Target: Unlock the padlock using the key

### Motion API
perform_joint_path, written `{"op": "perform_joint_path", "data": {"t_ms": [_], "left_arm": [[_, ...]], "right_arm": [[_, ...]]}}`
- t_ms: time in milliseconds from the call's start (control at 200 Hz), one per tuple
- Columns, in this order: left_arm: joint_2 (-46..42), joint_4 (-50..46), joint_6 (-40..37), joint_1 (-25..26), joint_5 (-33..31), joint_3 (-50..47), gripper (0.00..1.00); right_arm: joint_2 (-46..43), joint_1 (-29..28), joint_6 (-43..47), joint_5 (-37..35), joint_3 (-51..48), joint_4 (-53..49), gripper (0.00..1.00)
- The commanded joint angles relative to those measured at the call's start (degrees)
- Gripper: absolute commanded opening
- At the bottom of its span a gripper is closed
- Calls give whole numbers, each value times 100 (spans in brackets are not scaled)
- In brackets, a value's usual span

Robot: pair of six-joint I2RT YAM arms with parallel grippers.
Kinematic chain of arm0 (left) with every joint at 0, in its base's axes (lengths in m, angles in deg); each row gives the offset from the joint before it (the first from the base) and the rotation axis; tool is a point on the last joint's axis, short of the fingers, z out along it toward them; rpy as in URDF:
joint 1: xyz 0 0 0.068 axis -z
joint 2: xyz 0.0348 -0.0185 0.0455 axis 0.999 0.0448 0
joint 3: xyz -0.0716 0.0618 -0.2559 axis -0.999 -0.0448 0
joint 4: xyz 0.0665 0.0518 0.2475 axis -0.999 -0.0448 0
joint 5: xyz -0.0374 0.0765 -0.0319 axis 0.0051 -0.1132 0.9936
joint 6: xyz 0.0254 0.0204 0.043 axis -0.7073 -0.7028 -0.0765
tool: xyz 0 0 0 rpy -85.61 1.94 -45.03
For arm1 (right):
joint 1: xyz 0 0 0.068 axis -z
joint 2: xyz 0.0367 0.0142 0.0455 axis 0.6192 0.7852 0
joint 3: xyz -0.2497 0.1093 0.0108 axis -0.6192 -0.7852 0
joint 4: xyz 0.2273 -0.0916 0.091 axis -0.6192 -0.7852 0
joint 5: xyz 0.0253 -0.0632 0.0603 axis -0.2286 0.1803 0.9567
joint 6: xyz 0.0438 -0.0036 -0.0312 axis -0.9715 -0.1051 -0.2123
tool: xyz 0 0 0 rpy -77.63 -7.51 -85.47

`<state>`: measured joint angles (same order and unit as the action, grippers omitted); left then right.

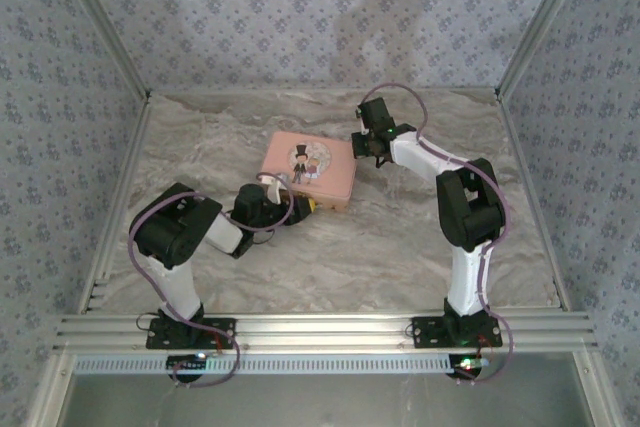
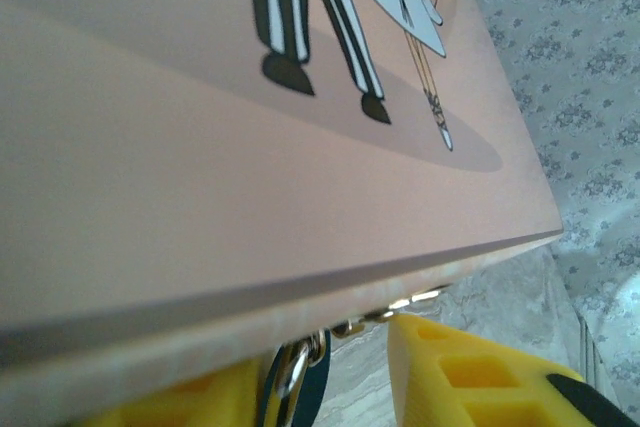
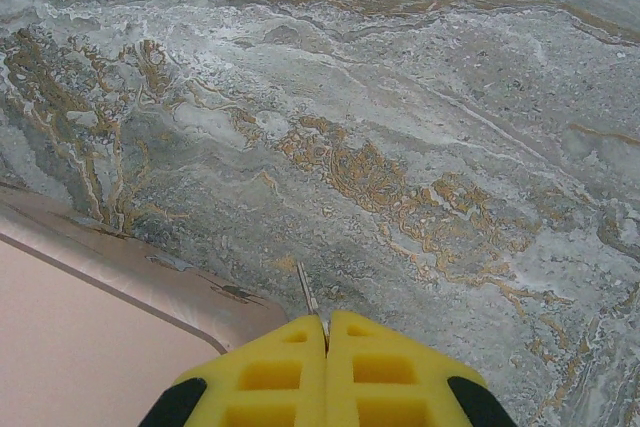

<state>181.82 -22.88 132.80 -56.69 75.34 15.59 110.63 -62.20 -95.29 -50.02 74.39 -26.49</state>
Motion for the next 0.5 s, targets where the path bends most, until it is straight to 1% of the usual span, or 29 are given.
{"op": "perform_joint_path", "data": {"t_ms": [0, 85, 140, 195, 285, 320, 495], "left_arm": [[57, 188, 241, -38, -124, -121, 29], [128, 283, 303, -38, -161, -123, 22], [150, 311, 329, -36, -160, -121, 21], [159, 278, 322, -38, -145, -121, 18], [144, 163, 297, -35, -99, -116, 16], [138, 143, 277, -38, -70, -113, 13], [25, -224, 300, -35, 198, -55, 9]], "right_arm": [[-167, -75, 90, 60, -111, -133, 0], [-181, -75, 93, 61, -137, -118, 0], [-198, -72, 101, 61, -152, -113, 0], [-216, -74, 109, 52, -176, -100, 0], [-242, -68, 110, 44, -200, -95, 0], [-266, -67, 110, 45, -223, -80, 0], [-453, -36, 63, 138, -389, 9, 0]]}}
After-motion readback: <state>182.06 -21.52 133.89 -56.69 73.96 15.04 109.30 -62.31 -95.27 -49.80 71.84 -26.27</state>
